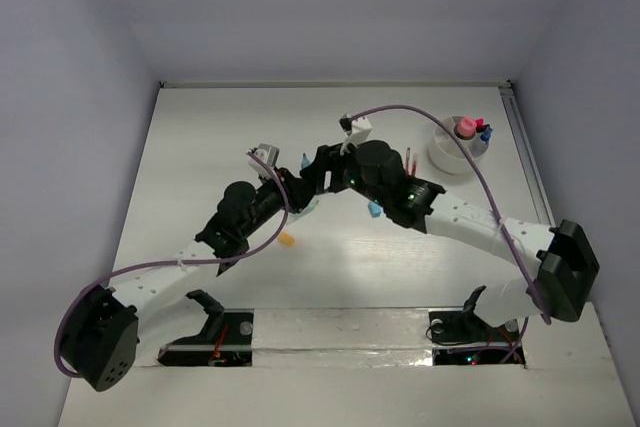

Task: Sort the stationery into containers
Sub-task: Pick up the pen from the center of the board, then close the pen cap on the pen.

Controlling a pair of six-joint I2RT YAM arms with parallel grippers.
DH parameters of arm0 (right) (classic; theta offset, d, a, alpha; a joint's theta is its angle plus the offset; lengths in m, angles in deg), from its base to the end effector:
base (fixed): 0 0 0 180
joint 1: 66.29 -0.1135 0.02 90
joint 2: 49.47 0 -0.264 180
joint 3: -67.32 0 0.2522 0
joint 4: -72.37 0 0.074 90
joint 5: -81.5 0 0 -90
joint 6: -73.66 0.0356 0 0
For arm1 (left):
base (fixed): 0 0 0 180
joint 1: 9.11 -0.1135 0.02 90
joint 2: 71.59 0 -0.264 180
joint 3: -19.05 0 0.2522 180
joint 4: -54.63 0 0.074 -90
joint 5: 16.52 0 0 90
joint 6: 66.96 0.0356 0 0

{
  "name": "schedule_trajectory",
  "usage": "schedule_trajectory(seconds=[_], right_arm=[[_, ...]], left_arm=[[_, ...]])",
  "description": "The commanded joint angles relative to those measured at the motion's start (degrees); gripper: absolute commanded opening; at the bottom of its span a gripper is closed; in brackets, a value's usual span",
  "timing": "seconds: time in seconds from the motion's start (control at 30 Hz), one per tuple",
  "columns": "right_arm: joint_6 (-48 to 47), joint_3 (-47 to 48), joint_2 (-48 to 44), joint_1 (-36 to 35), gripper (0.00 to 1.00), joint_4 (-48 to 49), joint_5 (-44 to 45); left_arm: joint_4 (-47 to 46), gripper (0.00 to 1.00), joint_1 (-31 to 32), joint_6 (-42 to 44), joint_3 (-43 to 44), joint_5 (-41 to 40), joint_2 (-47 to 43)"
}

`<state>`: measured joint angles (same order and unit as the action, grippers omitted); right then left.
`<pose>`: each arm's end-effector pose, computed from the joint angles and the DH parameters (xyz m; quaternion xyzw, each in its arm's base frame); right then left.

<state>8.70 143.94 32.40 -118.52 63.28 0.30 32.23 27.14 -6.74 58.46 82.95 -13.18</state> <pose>0.2123 0.2651 0.3247 -0.1394 0.7765 0.3345 0.5155 0.1813 -0.1402 0.2627 0.0985 0.6790 -0.4427 0.5773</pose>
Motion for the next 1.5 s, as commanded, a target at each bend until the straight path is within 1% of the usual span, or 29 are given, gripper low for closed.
schedule_trajectory(seconds=[0.0, 0.03, 0.07, 0.13, 0.17, 0.27, 0.3, 0.33, 0.37, 0.4, 0.47, 0.5, 0.57, 0.6, 0.67, 0.7, 0.83, 0.93, 1.03, 1.13, 1.27, 1.47], right_arm=[[-1.7, -1.2, -7.0, -0.2, 0.77, -2.1, 3.2], [-2.0, -2.0, -8.3, -0.2, 0.79, -2.7, 4.0], [-2.1, -4.1, -9.6, -0.2, 0.78, -4.0, 6.1], [-1.6, -6.3, -13.2, -0.2, 0.7, -5.5, 8.0], [-1.0, -8.5, -14.1, 0.4, 0.61, -8.3, 9.6], [1.8, -12.7, -16.1, 2.2, 0.33, -11.7, 10.1], [2.6, -14.8, -16.1, 2.2, 0.13, -12.7, 10.1], [3.7, -15.7, -15.3, 3.1, 0.08, -14.6, 10.0], [4.0, -16.3, -14.7, 4.1, 0.07, -15.6, 9.9], [4.1, -16.9, -13.9, 4.1, 0.06, -16.6, 10.1], [3.7, -16.6, -11.7, 6.5, 0.11, -19.3, 10.7], [3.2, -16.4, -11.0, 7.4, 0.24, -19.8, 10.7], [1.7, -15.1, -9.2, 10.9, 0.38, -21.3, 7.8], [1.0, -14.7, -7.1, 12.0, 0.52, -21.4, 6.2], [-0.7, -12.7, -4.4, 13.5, 0.57, -22.2, 3.8], [-1.6, -11.1, -1.2, 13.5, 0.59, -22.7, 3.6], [-3.0, -8.4, 5.7, 13.5, 0.6, -22.4, 2.2], [-3.9, -6.1, 9.6, 14.1, 0.6, -22.5, 3.2], [-4.4, -4.6, 11.5, 14.7, 0.6, -21.9, 3.2], [-4.6, -3.0, 14.1, 14.7, 0.59, -22.9, 5.8], [-4.8, -2.8, 16.1, 14.7, 0.58, -22.3, 6.5], [-5.0, -2.6, 17.5, 15.7, 0.51, -21.7, 6.1]], left_arm=[[-4.3, 0.0, -0.3, 1.8, 1.8, 1.9, -2.2], [-4.4, 0.0, -0.3, 1.8, 1.6, 2.2, -2.3], [-5.0, 0.0, -0.3, 1.8, 1.5, 2.6, -2.5], [-5.5, 0.0, -0.3, 1.9, 1.3, 3.9, -3.0], [-6.1, 0.0, -0.3, 1.9, 1.1, 4.2, -3.0], [-7.1, 0.0, -0.3, 1.6, 0.7, 5.6, -3.1], [-7.1, 0.0, -0.3, 1.6, 0.7, 5.9, -3.0], [-7.2, 0.0, -0.3, 1.4, 0.7, 6.2, -2.9], [-7.3, 0.0, -0.3, 1.3, 0.7, 6.3, -2.8], [-7.5, 0.0, -0.3, 1.2, 0.6, 6.8, -2.8], [-8.3, 0.0, -0.3, 1.0, 0.5, 7.5, -2.5], [-8.7, 0.0, -0.3, 0.9, 0.5, 8.4, -2.4], [-9.5, 0.0, -0.3, 0.7, 0.2, 9.1, -2.3], [-9.5, 0.0, -0.3, 0.8, 0.2, 9.3, -2.2], [-9.5, 0.0, -0.3, 0.8, 0.2, 9.2, -2.2], [-9.5, 0.0, -0.3, 0.8, 0.2, 9.2, -2.3], [-9.5, 0.0, -0.3, 0.7, 0.2, 9.3, -2.4], [-9.5, 0.0, -0.3, 0.6, 0.2, 9.4, -2.4], [-9.5, 0.0, -0.3, 0.6, 0.1, 9.4, -2.4], [-9.5, 0.0, -0.3, 0.5, 0.1, 9.5, -2.3], [-9.6, 0.0, -0.3, 0.5, 0.1, 9.5, -2.3], [-9.9, 0.0, -0.3, 0.5, 0.2, 9.8, -1.6]])
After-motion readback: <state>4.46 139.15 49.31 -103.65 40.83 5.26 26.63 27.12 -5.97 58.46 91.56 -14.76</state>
